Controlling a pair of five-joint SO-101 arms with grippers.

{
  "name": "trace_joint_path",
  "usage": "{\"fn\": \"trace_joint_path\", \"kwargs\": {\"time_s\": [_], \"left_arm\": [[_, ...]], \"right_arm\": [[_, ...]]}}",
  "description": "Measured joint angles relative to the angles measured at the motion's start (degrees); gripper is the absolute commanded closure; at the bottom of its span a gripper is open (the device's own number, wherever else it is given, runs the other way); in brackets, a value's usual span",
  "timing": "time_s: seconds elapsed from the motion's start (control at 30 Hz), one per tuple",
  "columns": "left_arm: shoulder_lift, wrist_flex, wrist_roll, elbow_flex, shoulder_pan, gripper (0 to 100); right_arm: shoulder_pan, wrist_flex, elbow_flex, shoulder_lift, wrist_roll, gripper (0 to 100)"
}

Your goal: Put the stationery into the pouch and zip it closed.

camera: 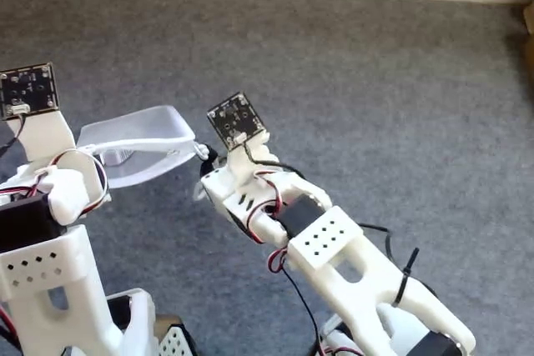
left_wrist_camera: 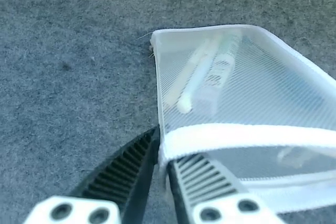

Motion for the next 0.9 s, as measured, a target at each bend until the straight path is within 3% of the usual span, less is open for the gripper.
{"fn": "trace_joint_path", "kwargs": {"time_s": [0.43, 0.7, 0.9], "left_arm": [[0.0, 0.0, 0.0, 0.0, 0.0, 99], [0.0, 0.0, 0.0, 0.0, 0.0, 99], [0.18, 0.0, 0.0, 0.0, 0.0, 99]], "right_arm": [[-0.26, -4.4, 0.0, 0.18, 0.0, 83.0], [-0.26, -4.4, 0.0, 0.18, 0.35, 99.5], [-0.09, -4.4, 0.62, -0.35, 12.04, 99.4]]}}
